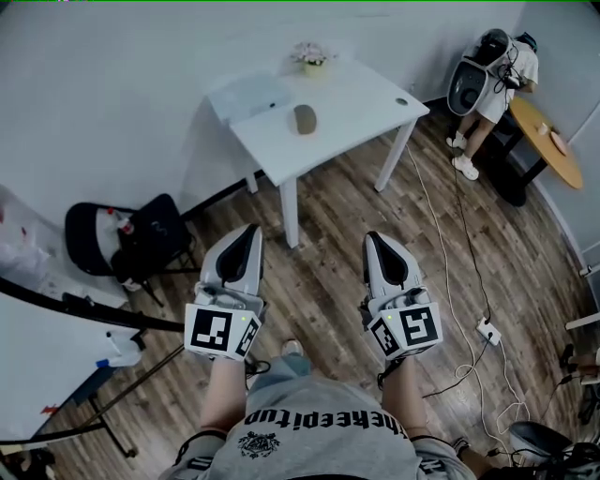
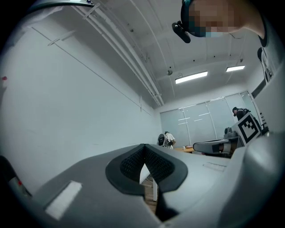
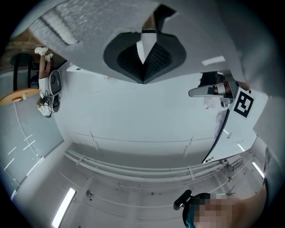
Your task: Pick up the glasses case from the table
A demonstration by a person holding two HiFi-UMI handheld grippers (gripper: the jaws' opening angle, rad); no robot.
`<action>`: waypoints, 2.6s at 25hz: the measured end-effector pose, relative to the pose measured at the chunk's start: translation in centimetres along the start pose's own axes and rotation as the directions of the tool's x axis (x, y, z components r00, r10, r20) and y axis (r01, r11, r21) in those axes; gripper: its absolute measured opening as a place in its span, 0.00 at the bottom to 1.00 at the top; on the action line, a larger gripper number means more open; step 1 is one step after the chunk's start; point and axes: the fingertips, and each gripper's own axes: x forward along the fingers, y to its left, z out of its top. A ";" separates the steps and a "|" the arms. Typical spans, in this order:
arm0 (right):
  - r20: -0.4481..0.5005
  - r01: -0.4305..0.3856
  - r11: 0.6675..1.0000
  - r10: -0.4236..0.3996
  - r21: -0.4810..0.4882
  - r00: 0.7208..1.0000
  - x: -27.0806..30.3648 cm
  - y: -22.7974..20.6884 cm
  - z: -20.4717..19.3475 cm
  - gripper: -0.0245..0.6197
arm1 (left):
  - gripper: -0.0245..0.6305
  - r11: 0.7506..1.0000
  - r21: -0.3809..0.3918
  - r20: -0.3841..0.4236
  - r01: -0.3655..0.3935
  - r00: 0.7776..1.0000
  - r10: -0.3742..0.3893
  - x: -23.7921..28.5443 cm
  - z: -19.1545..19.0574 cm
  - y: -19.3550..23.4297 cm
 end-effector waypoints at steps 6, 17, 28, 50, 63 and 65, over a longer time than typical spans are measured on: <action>0.000 0.027 1.000 -0.027 0.004 1.000 3.9 0.3 -0.3 0.04 | 0.07 0.999 0.005 0.001 0.034 0.999 -0.034 2.4 -0.2 3.3; -0.039 0.067 0.998 -0.068 -0.014 0.997 8.8 0.8 -2.0 0.04 | 0.07 0.997 -0.037 -0.012 0.069 0.998 -0.070 5.5 -2.7 8.3; -0.038 0.028 1.000 -0.028 -0.002 0.999 15.2 -2.2 -2.6 0.04 | 0.07 0.999 -0.030 -0.017 0.016 1.000 -0.016 10.2 -3.5 11.7; -0.082 -0.089 0.996 0.091 0.029 0.992 30.2 -12.6 -3.6 0.04 | 0.07 0.997 0.005 0.009 -0.078 0.997 0.078 25.4 -4.0 16.1; -0.158 -0.077 0.992 0.092 0.097 0.983 35.7 -15.5 -6.5 0.04 | 0.07 0.998 -0.004 -0.015 -0.067 0.998 0.067 30.2 -5.9 18.6; -0.168 -0.055 0.993 0.072 0.103 0.983 36.5 -15.8 -7.0 0.04 | 0.07 0.999 -0.014 -0.018 -0.051 0.999 0.051 31.2 -6.3 19.5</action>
